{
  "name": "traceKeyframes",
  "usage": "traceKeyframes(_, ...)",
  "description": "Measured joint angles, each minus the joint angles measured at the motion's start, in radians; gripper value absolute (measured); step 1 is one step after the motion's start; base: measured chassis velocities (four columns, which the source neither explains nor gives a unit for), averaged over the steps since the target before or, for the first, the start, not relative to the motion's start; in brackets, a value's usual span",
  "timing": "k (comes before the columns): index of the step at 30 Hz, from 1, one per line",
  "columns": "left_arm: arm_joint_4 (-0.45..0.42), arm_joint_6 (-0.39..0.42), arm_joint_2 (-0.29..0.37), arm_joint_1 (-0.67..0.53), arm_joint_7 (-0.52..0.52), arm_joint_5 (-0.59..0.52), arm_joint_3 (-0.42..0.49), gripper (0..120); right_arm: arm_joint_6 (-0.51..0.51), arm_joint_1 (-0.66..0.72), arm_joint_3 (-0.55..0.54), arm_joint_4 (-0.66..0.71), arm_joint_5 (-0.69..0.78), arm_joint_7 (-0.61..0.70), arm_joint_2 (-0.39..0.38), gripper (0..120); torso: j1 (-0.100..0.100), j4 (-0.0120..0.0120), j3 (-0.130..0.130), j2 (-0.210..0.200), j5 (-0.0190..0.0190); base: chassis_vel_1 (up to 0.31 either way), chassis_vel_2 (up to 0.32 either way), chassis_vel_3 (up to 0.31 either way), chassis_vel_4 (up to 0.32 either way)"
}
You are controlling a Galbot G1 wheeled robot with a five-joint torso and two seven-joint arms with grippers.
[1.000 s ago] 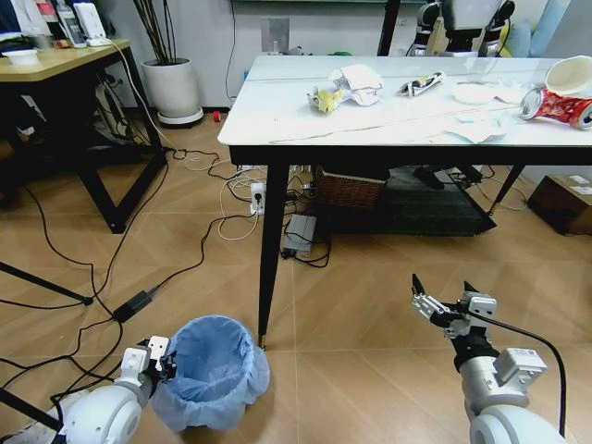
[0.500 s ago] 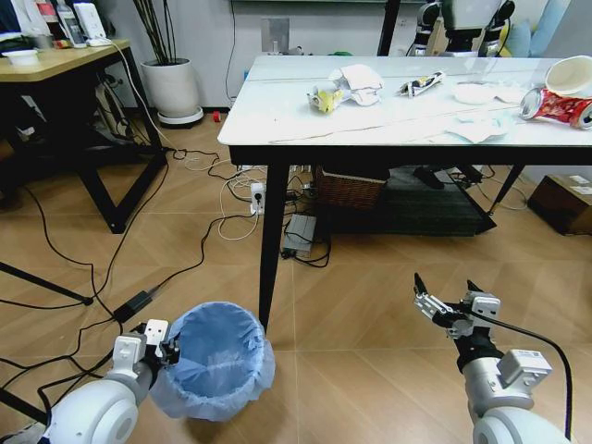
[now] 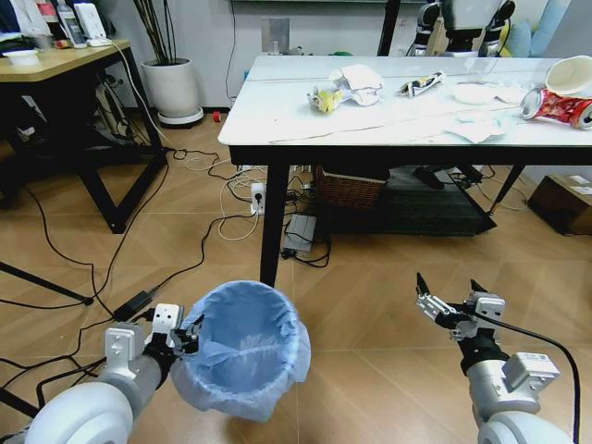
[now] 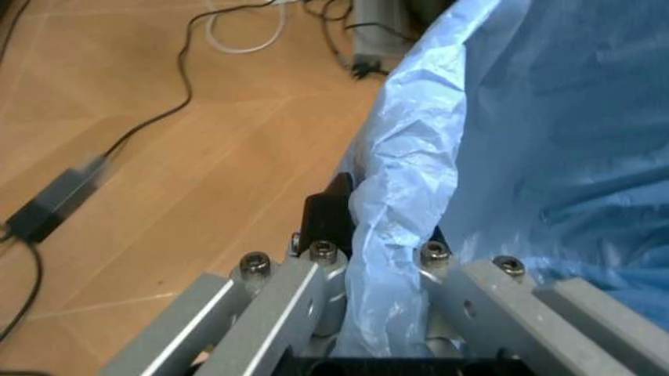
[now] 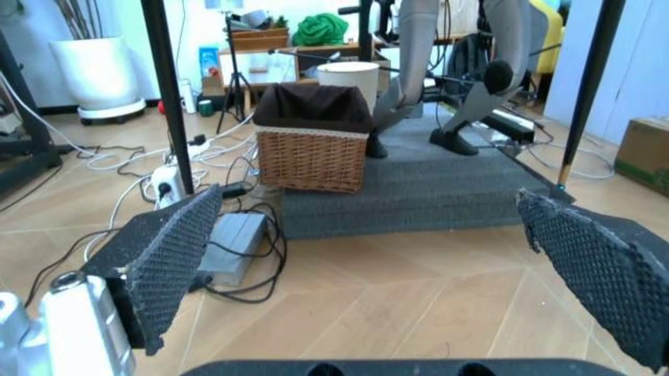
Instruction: Pick up the trash bin and place the trash from the table into it.
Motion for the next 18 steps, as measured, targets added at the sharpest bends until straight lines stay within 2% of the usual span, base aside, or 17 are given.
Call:
traceKeyframes(8, -0.012, -0.001, 0.037, -0.005, -0.055, -0.125, 0.021, 3, -0.001, -0.007, 0.011, 0.006, -0.002, 0.0, 0.0, 100, 0.0, 0.0, 0.0, 0.0, -0.0002, 0.0, 0.0, 0.0, 0.0)
traceKeyframes(18, -0.009, -0.001, 0.053, -0.007, -0.071, -0.162, 0.032, 3, -0.002, -0.017, 0.01, 0.007, -0.019, -0.001, 0.0, 100, 0.0, 0.0, 0.0, 0.0, -0.0001, 0.0, 0.0, 0.0, 0.0)
